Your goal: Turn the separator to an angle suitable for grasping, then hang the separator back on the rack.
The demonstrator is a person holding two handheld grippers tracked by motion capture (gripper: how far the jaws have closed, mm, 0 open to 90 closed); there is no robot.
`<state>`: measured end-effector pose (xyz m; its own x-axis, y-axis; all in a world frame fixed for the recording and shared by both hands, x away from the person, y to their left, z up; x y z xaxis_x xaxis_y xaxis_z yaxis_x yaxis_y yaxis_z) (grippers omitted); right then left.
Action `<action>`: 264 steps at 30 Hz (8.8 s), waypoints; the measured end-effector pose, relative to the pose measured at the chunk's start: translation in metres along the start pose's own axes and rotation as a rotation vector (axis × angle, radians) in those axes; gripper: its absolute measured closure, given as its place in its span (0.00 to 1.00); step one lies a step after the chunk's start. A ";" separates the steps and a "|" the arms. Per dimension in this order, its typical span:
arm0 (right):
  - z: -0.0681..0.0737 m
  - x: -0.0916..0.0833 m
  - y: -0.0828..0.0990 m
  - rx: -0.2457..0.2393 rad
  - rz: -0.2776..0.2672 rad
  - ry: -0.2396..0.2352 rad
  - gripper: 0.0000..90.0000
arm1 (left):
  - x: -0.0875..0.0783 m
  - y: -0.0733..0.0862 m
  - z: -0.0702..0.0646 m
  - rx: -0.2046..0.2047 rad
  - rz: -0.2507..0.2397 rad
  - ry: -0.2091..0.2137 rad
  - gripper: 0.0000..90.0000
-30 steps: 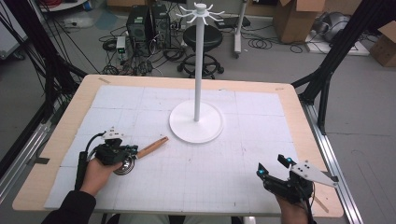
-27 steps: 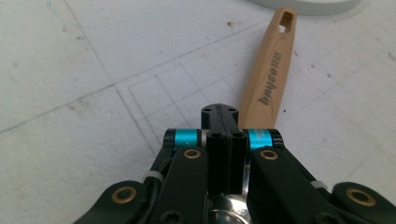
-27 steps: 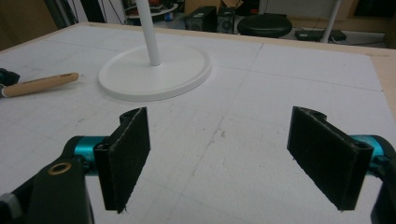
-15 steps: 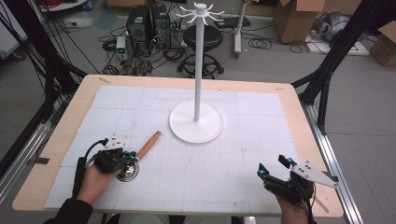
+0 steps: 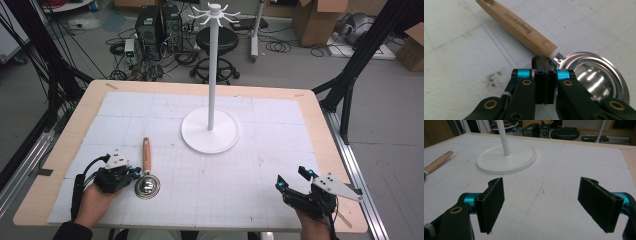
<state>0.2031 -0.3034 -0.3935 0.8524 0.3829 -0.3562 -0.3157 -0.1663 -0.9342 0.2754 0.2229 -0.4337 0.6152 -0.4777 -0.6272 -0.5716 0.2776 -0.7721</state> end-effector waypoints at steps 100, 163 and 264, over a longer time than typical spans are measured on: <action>-0.010 -0.006 0.001 -0.001 -0.016 -0.019 0.17 | -0.007 -0.038 0.010 -0.043 -0.253 0.194 0.23; -0.012 -0.004 0.004 0.025 0.001 -0.041 0.17 | 0.071 -0.053 -0.015 0.089 0.147 0.131 0.75; 0.160 0.069 -0.112 -0.167 -0.221 -1.125 0.79 | -0.044 -0.060 -0.113 0.188 -0.360 0.919 0.74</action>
<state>0.2302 -0.1132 -0.3167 0.0031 0.9967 -0.0809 -0.0751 -0.0805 -0.9939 0.2214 0.1332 -0.3478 0.0316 -0.9952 -0.0924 -0.2897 0.0794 -0.9538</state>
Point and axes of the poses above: each handheld gripper's, and its own axes: x roughly forward along the jaws, y roughly out of its underside, z roughly to its left, the point moved 1 cm from there along x, roughly forward along the jaws, and after that the axes turned 6 degrees about -x, right-handed, at the moved point
